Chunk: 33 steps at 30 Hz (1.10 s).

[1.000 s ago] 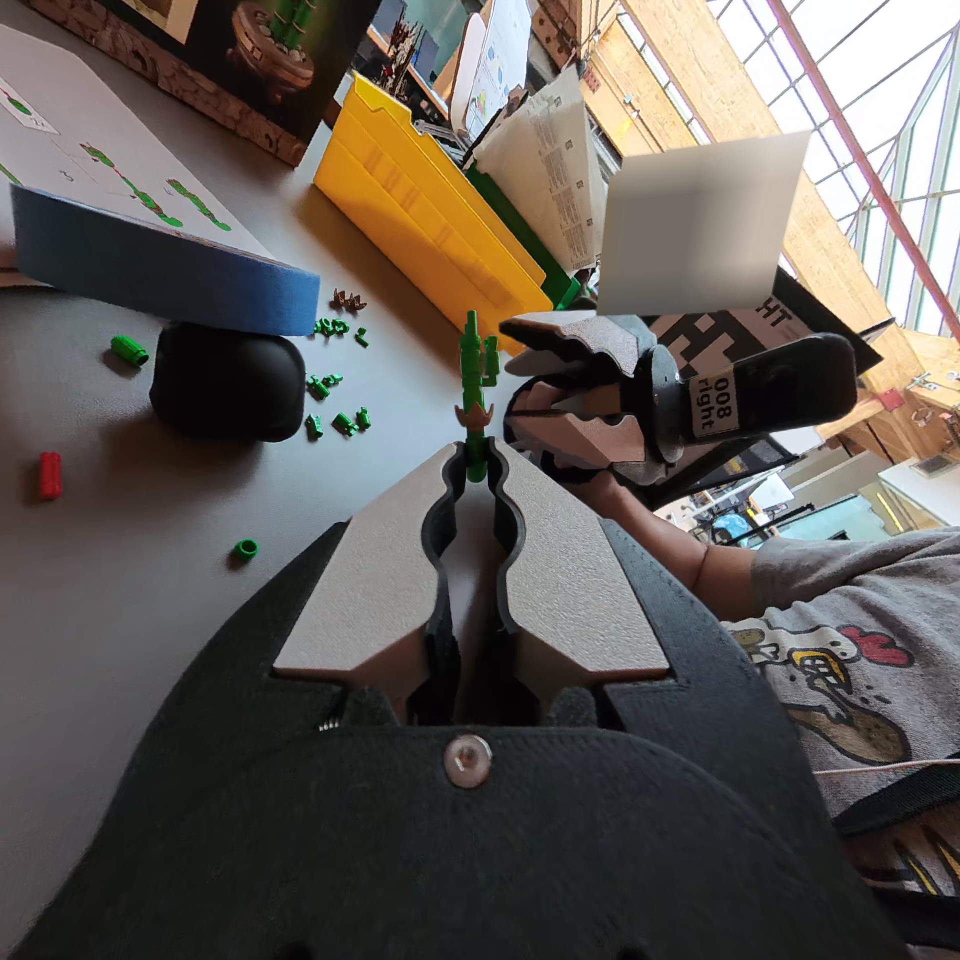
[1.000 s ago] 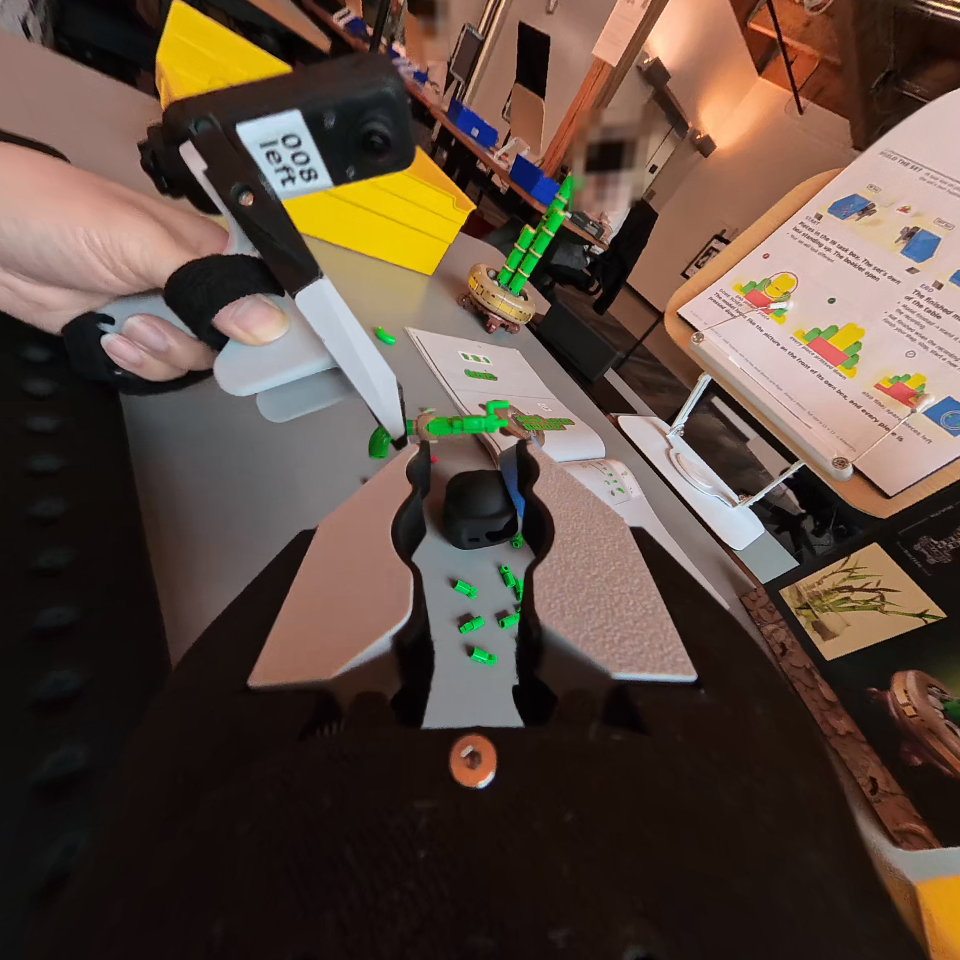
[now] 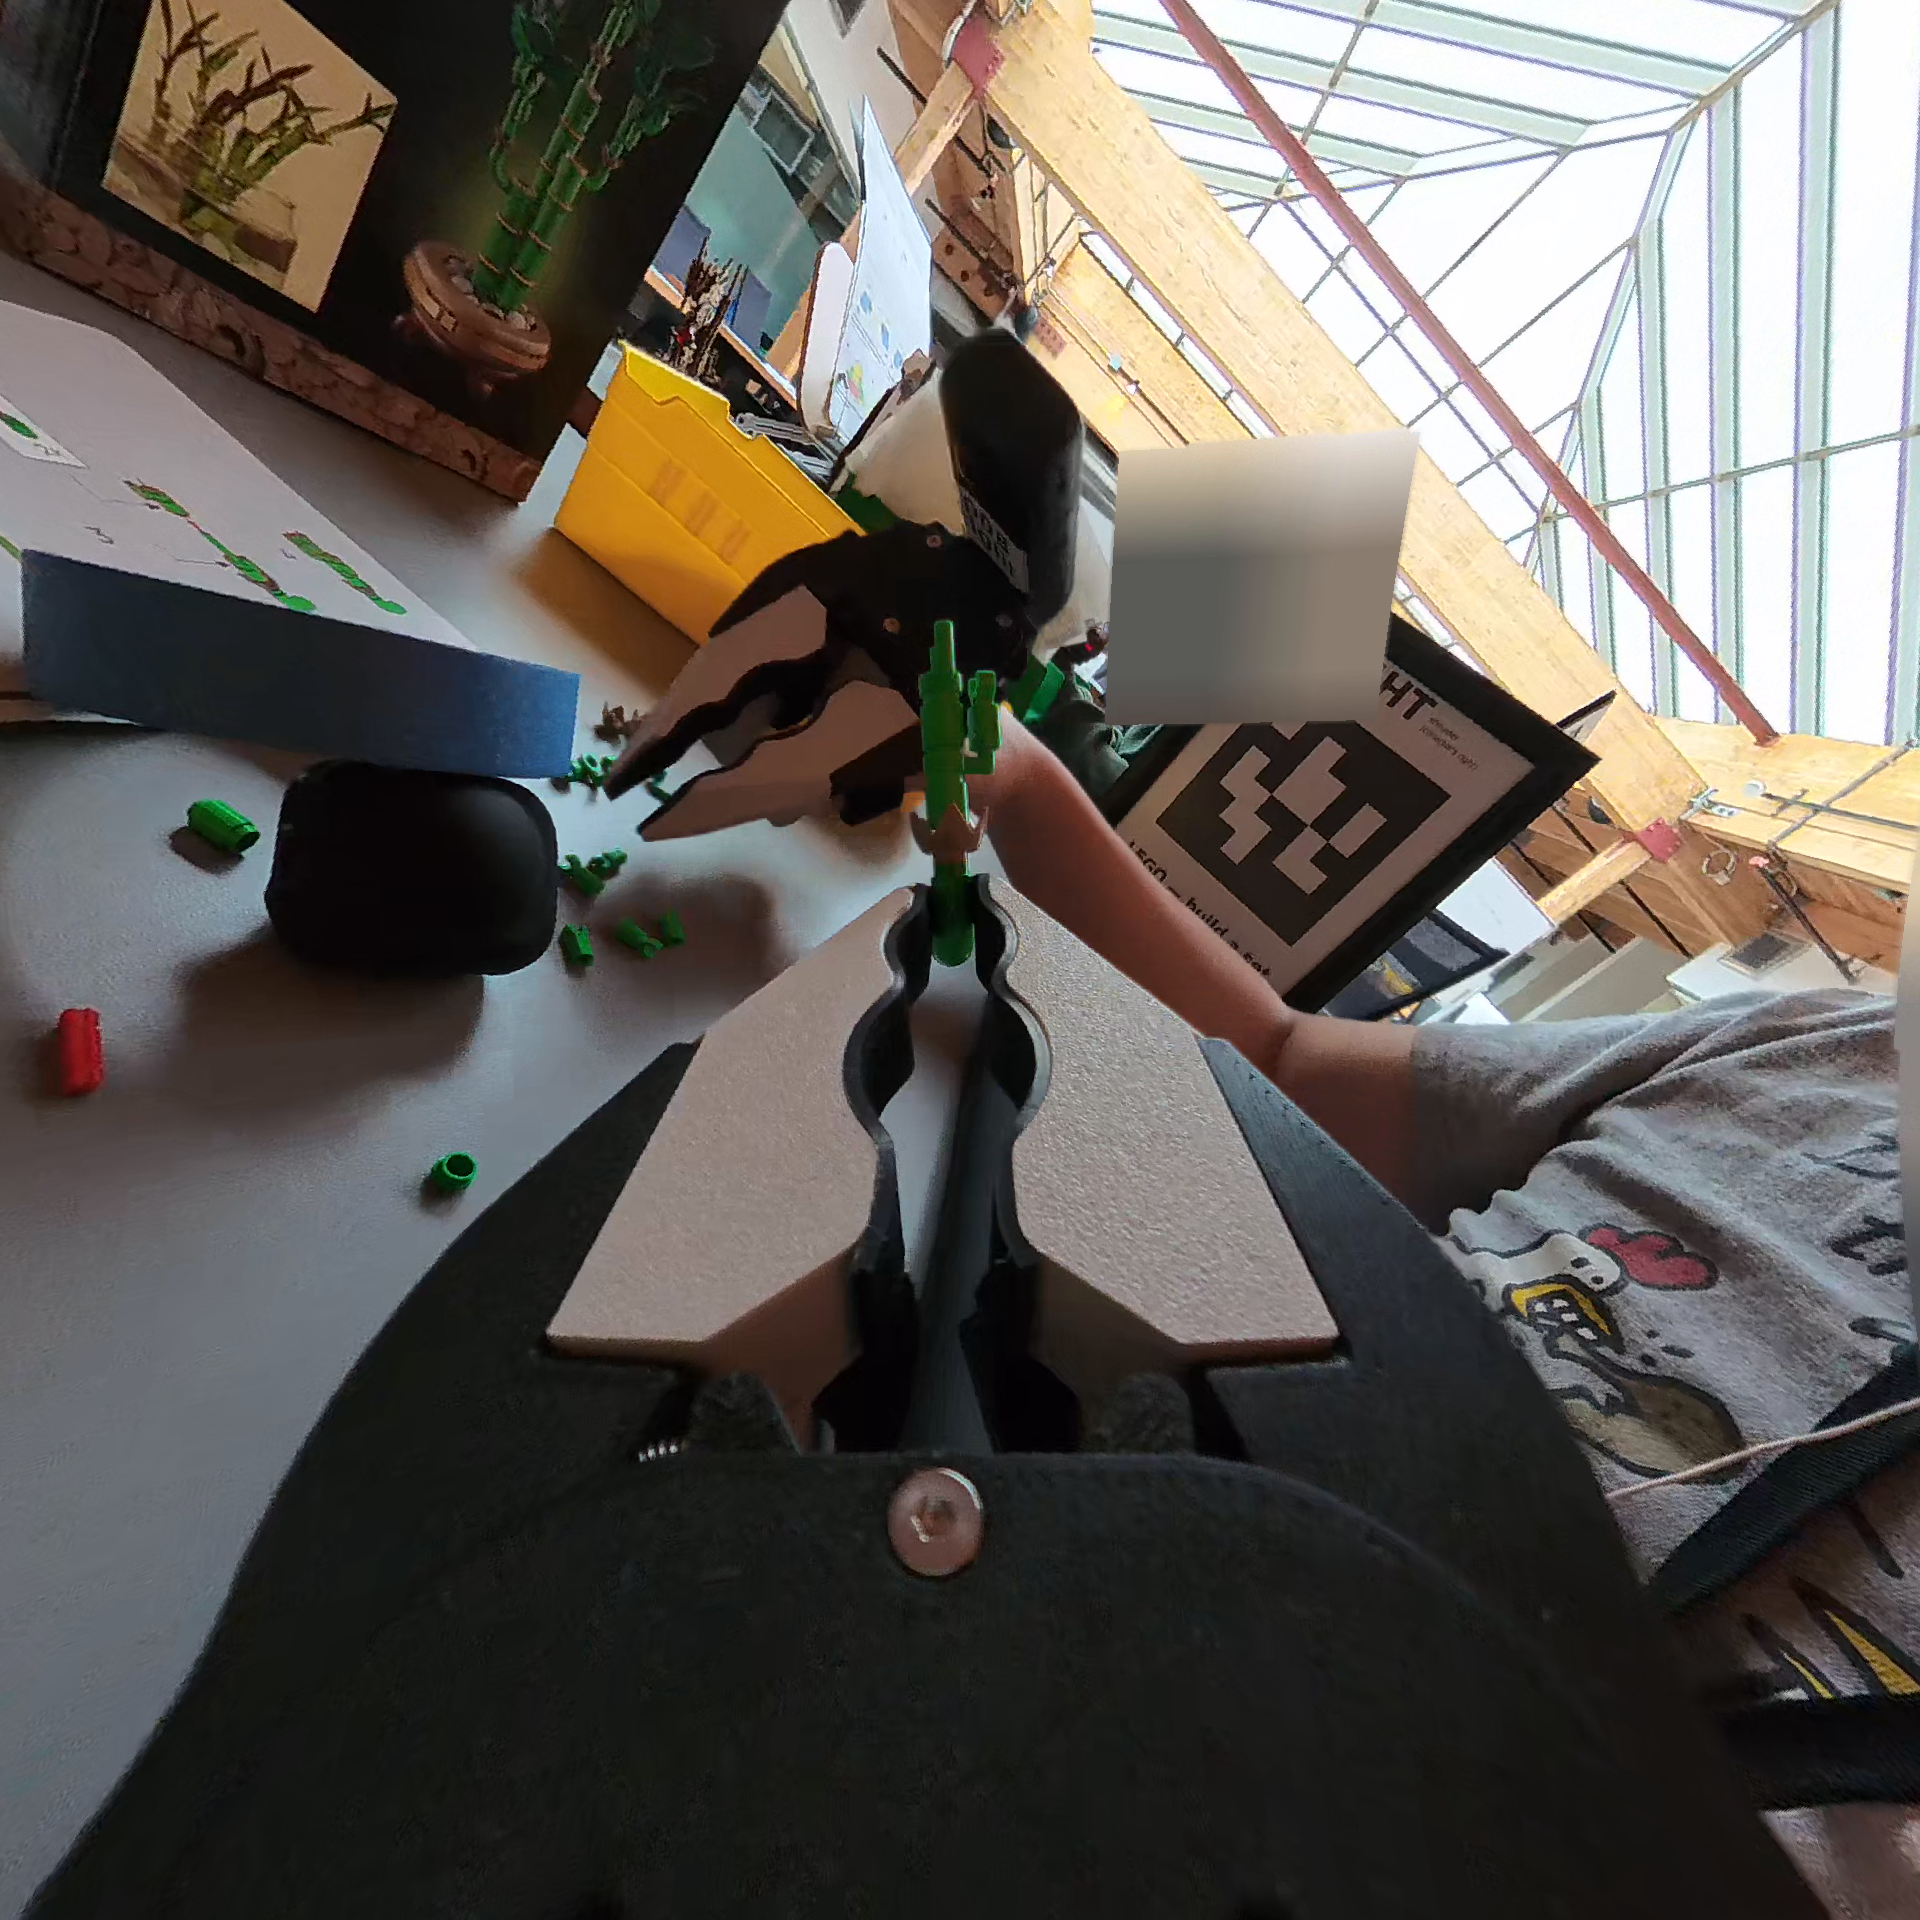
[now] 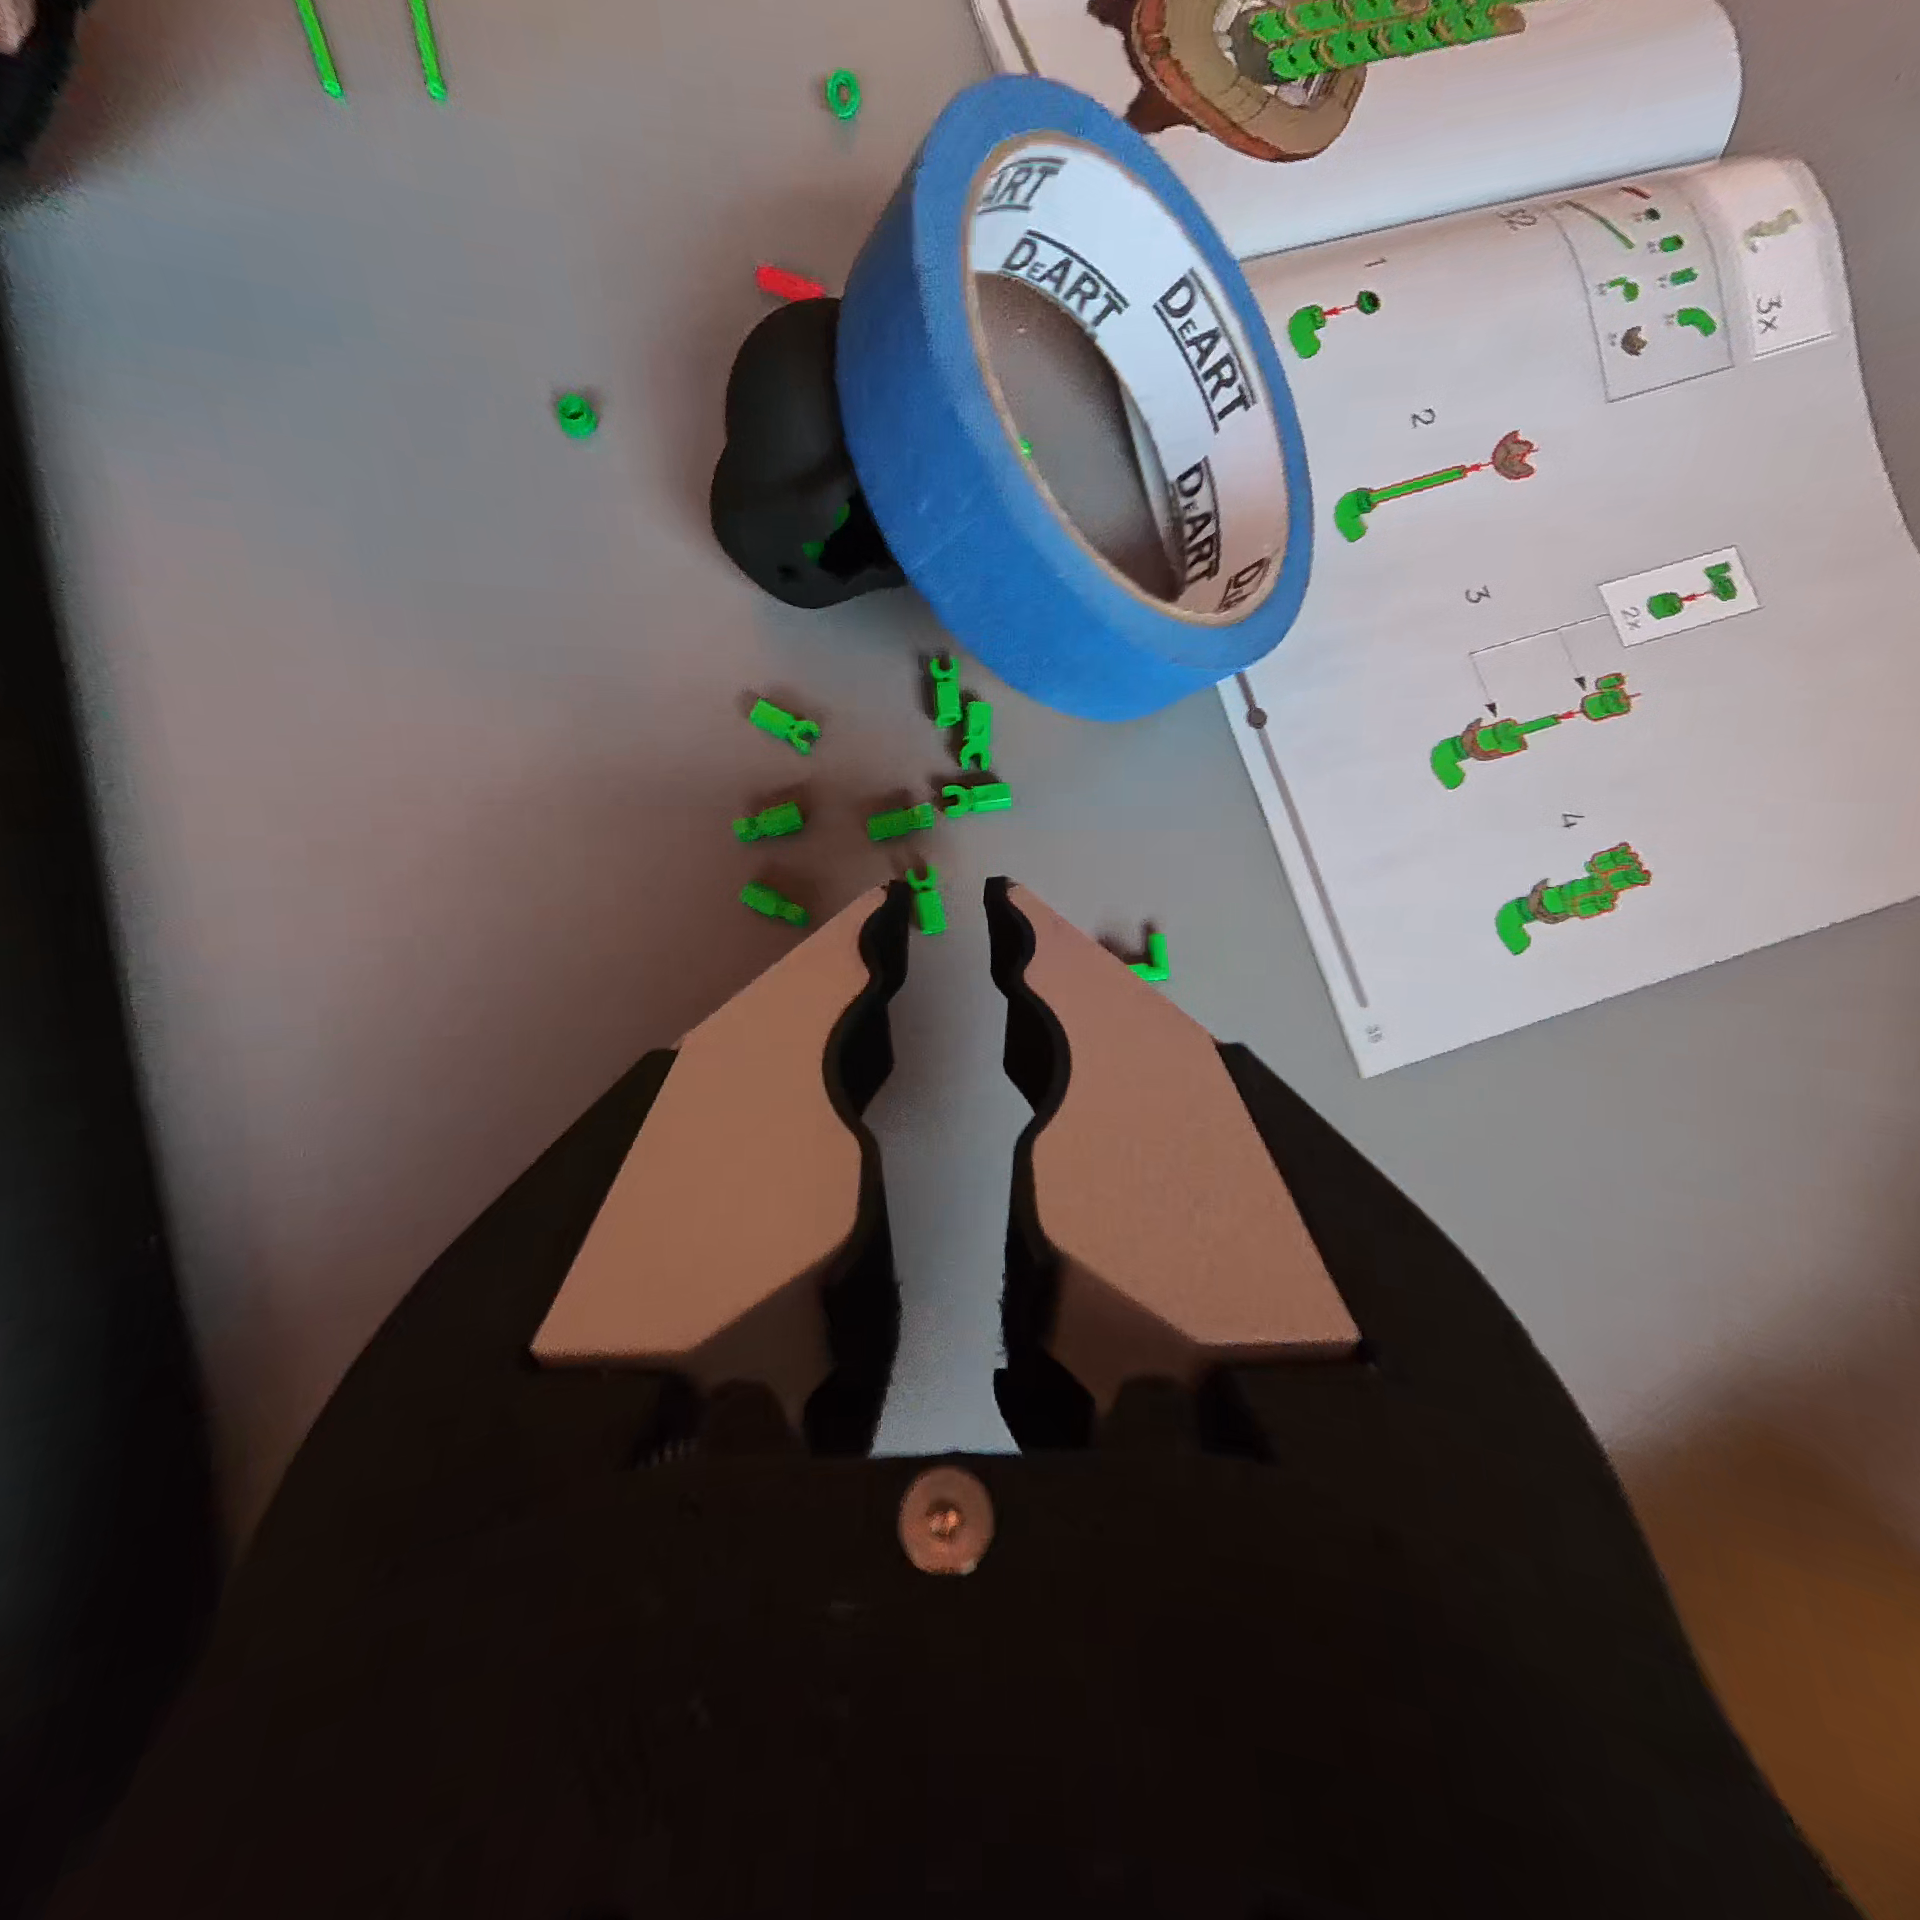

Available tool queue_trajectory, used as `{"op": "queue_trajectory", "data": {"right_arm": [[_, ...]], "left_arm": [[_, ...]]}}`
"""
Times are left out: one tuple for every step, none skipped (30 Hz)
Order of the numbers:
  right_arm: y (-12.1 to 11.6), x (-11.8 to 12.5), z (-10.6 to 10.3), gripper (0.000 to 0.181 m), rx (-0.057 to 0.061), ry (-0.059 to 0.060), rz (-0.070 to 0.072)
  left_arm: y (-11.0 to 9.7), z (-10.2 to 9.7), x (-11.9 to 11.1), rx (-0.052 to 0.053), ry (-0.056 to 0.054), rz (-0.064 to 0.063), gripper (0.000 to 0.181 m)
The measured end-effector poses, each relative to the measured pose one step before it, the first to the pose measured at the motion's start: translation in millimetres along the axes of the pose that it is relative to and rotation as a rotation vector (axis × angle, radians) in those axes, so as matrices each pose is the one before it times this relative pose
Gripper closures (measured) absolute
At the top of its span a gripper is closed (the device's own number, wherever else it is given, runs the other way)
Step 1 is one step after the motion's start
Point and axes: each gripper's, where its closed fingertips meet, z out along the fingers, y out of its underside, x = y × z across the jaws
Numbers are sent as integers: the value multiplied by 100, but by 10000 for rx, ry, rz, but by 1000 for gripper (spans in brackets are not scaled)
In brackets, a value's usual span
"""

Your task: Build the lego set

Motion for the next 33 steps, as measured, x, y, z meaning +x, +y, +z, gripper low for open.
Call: {"op": "queue_trajectory", "data": {"right_arm": [[-82, 463, -58, 168, -127, -6, 17], [-55, 217, -31, 168, -61, -119, 17], [-21, -15, -8, 168, -29, -234, 108], [-64, 46, -18, 168, 46, -124, 139], [-158, 26, -58, 168, 174, -39, 88], [-207, -95, -85, 168, 268, -45, 43], [-184, -102, -95, 168, 298, -32, 73], [-117, -97, -102, 168, 271, -21, 110], [-26, -86, -113, 168, 222, -16, 90], [48, 4, -134, 168, 160, 73, 31], [49, -41, -183, 168, 127, 78, -44], [-67, -112, -235, 168, 171, 44, -56], [-201, -244, -271, 168, 261, -34, -31], [-308, -360, -275, 168, 336, -136, 3], [-384, -407, -271, 168, 390, -191, 30], [-369, -374, -251, 168, 382, -202, 31], [-326, -379, -217, 168, 352, -226, 25], [-319, -377, -186, 168, 341, -238, 23], [-302, -294, -149, 168, 321, -196, 19], [-297, -224, -141, 168, 306, -172, 25], [-333, -240, -112, 168, 299, -199, 55], [-379, -194, -86, 168, 313, -191, 78], [-422, -154, -57, 168, 328, -169, 83], [-370, -134, -33, 167, 249, -149, 102], [-241, -167, 1, 167, 124, -143, 92], [-187, -198, 26, 167, 84, -108, 22], [-140, -145, 45, 167, 48, -28, -47], [-128, -118, 63, 167, 37, 20, -95], [-153, -155, 61, 167, 43, 5, -107], [-113, -165, 47, 166, 9, -5, -88], [-51, -123, 28, 166, -26, 10, -80], [-13, -55, 17, 166, -36, 29, -73], [-8, -22, -11, 166, -23, 29, -48]], "left_arm": [[-37, 5, 195, 20, 37, 167, 177], [-50, -13, 202, 26, 30, 192, 177], [-57, -2, 236, 30, 42, 219, 177], [-66, -4, 206, 35, 17, 224, 177], [-86, -12, 112, 46, -32, 224, 177], [-92, -21, 47, 52, -51, 199, 177], [-107, -29, 24, 62, -45, 155, 177], [-101, -22, -7, 65, -42, 102, 177], [-68, -5, -39, 39, -30, 53, 177], [-7, 34, -5, 3, 0, 19, 177], [32, 73, 15, -26, 21, 13, 177], [57, 81, 23, -37, 12, 26, 177], [47, 79, 39, -37, 8, 54, 177], [60, 83, 64, -41, 16, 75, 177], [60, 72, 45, -40, 8, 70, 177], [38, 62, 30, -22, 2, 67, 177], [17, 46, 29, -6, 16, 51, 177], [-7, 32, 28, 4, 31, 13, 177], [-31, 8, 14, 23, 30, -11, 177], [-71, 1, 16, 42, 32, -6, 177], [-74, -6, 19, 42, 28, 3, 177], [-67, -9, 1, 37, 20, 11, 177], [-41, -8, -31, 22, -5, 16, 177], [-5, 12, -41, 4, -15, 24, 177], [-1, 12, -3, -2, 5, 29, 177], [-11, 29, 37, 1, 18, 34, 177], [-28, 19, 15, 10, -1, 53, 177], [-41, 28, 19, 15, -7, 73, 177], [-35, 24, 22, 12, 1, 66, 177], [-29, 26, 18, 4, -3, 48, 177], [0, 37, -32, -9, -14, 30, 177], [1, 37, -22, -9, -11, 22, 177], [-4, 24, 8, -3, 1, 23, 177]]}}
